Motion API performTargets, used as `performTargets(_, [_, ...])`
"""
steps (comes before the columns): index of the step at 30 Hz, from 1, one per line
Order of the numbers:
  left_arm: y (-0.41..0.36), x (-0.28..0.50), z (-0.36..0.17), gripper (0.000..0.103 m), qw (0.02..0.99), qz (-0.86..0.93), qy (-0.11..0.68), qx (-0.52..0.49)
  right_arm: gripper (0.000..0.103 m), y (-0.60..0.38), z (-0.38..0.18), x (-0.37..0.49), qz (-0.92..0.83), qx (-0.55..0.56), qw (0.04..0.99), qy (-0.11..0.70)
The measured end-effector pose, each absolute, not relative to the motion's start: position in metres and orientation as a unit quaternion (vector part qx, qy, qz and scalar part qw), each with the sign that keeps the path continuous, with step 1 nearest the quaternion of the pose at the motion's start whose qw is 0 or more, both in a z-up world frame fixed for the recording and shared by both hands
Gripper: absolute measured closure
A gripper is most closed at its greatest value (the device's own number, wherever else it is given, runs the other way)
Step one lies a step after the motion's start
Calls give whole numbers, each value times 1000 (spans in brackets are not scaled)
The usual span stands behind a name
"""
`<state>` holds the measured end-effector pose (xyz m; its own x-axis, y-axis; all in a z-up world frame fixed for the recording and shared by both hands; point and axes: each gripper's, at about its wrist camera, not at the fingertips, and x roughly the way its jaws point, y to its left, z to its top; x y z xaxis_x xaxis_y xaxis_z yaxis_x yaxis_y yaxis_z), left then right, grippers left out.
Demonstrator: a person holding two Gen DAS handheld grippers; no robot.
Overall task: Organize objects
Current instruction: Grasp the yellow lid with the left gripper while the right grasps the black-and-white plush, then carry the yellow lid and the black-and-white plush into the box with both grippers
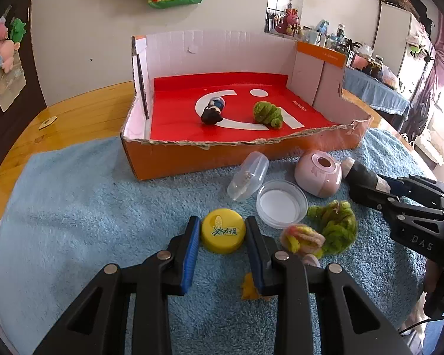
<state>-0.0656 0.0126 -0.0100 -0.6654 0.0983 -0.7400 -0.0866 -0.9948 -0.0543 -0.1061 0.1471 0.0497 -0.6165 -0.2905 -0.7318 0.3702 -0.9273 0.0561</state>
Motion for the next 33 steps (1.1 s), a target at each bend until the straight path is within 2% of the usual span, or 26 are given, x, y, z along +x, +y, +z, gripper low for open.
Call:
performTargets(14, [8, -62, 1, 71, 52, 917, -16, -394, 71, 159, 70, -102, -905, 374, 204, 10])
performTargets(33, [-1, -62, 11, 71, 60, 917, -35, -393, 71, 149, 78, -99, -901, 368, 232, 2])
